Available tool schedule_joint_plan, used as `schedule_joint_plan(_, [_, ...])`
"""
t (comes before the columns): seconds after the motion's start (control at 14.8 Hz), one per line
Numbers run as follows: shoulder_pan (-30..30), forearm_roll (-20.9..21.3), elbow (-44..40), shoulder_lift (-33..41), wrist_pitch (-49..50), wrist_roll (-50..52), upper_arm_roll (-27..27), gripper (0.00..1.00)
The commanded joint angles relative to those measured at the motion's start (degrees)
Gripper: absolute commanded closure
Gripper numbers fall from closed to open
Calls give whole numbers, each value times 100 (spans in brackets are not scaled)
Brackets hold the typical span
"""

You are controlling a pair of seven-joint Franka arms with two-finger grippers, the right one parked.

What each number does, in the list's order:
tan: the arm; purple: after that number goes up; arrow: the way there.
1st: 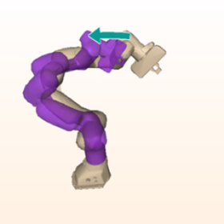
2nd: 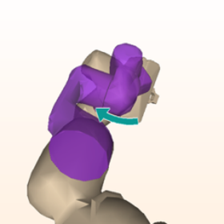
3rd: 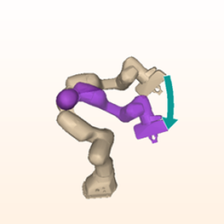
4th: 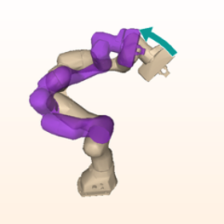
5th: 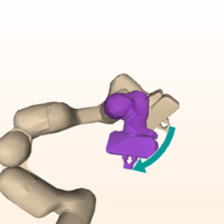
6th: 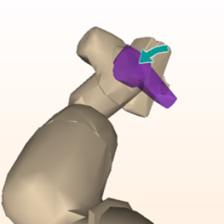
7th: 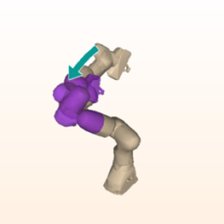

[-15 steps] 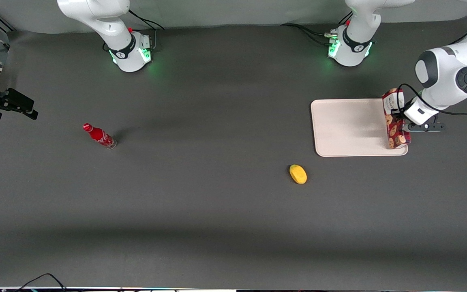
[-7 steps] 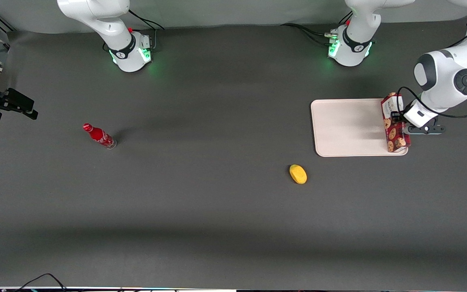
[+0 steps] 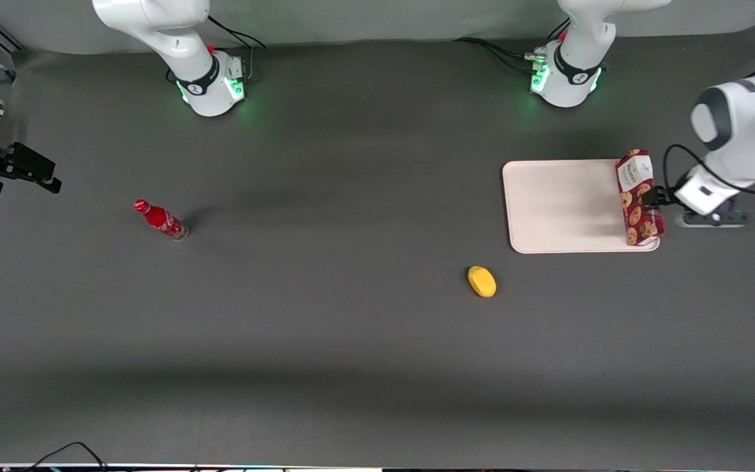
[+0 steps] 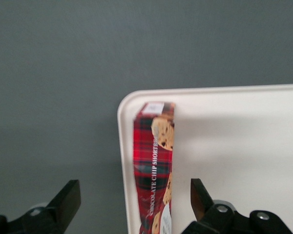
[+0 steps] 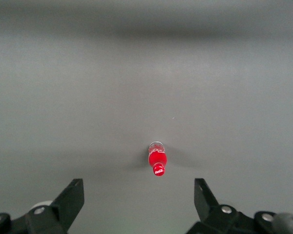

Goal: Place red cookie box on tray
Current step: 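Raise the open left gripper away from the standing box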

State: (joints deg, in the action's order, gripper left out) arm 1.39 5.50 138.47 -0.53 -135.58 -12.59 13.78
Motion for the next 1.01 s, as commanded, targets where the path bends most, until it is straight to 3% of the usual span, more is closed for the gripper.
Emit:
schedule_joint_plan(0.0, [-454,-4,-1635,27,1733,81,-16,0])
schedule_joint_plan(0.27, [-807,-83,-3016,-87,2561,510,-191,0])
schedule_joint_plan(0.61, [-807,-242,-5177,-649,4528,863,-648,0])
schedule_joint_plan(0.94, [-798,-541,-5884,-712,5225,899,-719,0])
